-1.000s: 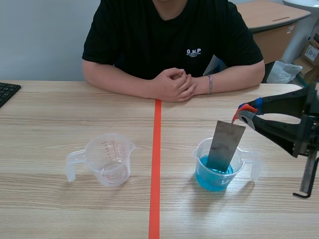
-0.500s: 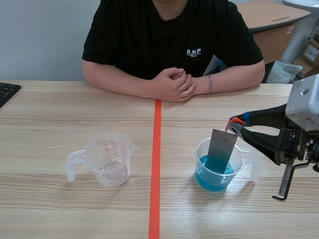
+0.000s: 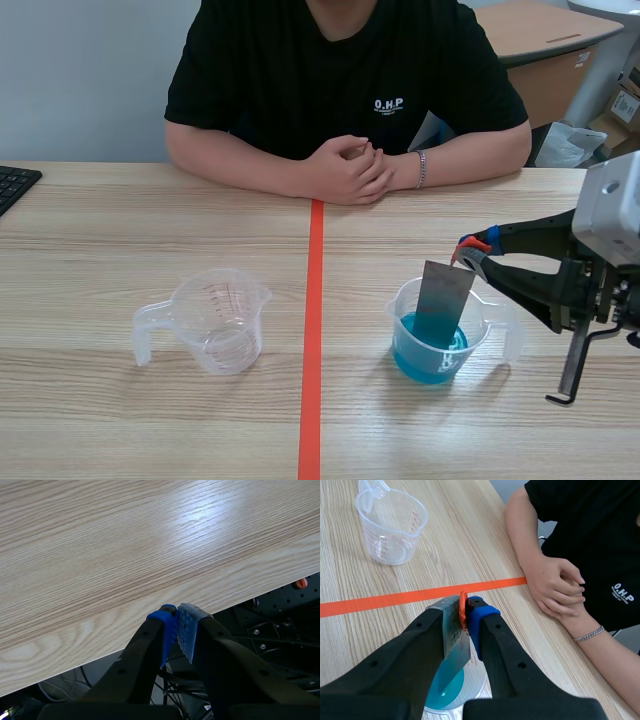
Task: Do the redox reaction experiment.
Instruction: 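Hold the plate still in the solution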
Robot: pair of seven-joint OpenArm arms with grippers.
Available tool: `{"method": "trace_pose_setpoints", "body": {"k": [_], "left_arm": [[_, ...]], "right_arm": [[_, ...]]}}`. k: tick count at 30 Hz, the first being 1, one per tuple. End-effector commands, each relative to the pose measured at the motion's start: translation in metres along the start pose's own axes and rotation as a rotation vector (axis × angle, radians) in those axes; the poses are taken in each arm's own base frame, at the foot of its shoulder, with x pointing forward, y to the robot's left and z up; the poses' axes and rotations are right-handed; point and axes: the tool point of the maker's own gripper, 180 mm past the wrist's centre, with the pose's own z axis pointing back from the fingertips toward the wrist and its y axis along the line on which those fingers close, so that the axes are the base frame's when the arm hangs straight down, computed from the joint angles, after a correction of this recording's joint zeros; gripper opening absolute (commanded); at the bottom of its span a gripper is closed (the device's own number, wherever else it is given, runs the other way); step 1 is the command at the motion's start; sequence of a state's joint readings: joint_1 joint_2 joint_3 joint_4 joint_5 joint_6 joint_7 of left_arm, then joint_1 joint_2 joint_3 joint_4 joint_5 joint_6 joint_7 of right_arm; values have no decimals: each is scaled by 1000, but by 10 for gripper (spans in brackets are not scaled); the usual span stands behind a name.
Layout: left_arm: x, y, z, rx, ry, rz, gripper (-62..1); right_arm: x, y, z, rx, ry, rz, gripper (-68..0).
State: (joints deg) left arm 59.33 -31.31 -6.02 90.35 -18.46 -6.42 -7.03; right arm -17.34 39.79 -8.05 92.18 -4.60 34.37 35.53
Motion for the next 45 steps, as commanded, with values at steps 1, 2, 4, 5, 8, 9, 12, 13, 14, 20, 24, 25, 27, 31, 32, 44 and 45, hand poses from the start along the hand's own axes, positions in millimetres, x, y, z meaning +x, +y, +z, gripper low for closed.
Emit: {"method": "trace_pose_setpoints", "body": {"k": [1,2,4,5,8,9,12,13,14,20,24,25,27,31,32,44,45], "left_arm": [[5,-1,-1,-5,-16,0,-569],[5,-1,-1,-5,-16,0,-569],[5,-1,-1,-5,-16,0,-569],[5,-1,-1,-5,-16,0,-569],[5,-1,-1,-5,-16,0,-569],[5,-1,-1,-5,-16,0,-569],[5,-1,-1,-5,-16,0,-569],[5,-1,-1,-5,-16,0,-569],[5,-1,-1,-5,-16,0,-569],[5,-1,-1,-5,-16,0,-569],[5,-1,-1,-5,-16,0,-569],[5,-1,-1,-5,-16,0,-569],[5,-1,-1,-5,-17,0,-569],[5,-1,-1,-5,-17,0,-569],[5,-1,-1,-5,-17,0,-569],[5,-1,-1,-5,-16,1,-569],[5,-1,-1,-5,-16,1,-569]], "right_arm": [[2,-3,0,1,-4,12,-660],[2,-3,0,1,-4,12,-660],[2,-3,0,1,-3,12,-660],[2,-3,0,1,-3,12,-660],[2,-3,0,1,-3,12,-660],[3,-3,0,1,-4,12,-660],[3,-3,0,1,-4,12,-660],[3,-3,0,1,-4,12,-660],[3,-3,0,1,-4,12,-660],[2,-3,1,0,-3,12,-660],[3,-4,1,0,-4,12,-660],[2,-3,1,3,-3,12,-660],[2,-3,1,10,0,10,-660],[2,-5,4,12,3,7,-660],[3,-8,5,3,1,7,-660],[30,-15,19,20,-48,6,-660],[34,-16,20,18,-54,9,-660]]}}
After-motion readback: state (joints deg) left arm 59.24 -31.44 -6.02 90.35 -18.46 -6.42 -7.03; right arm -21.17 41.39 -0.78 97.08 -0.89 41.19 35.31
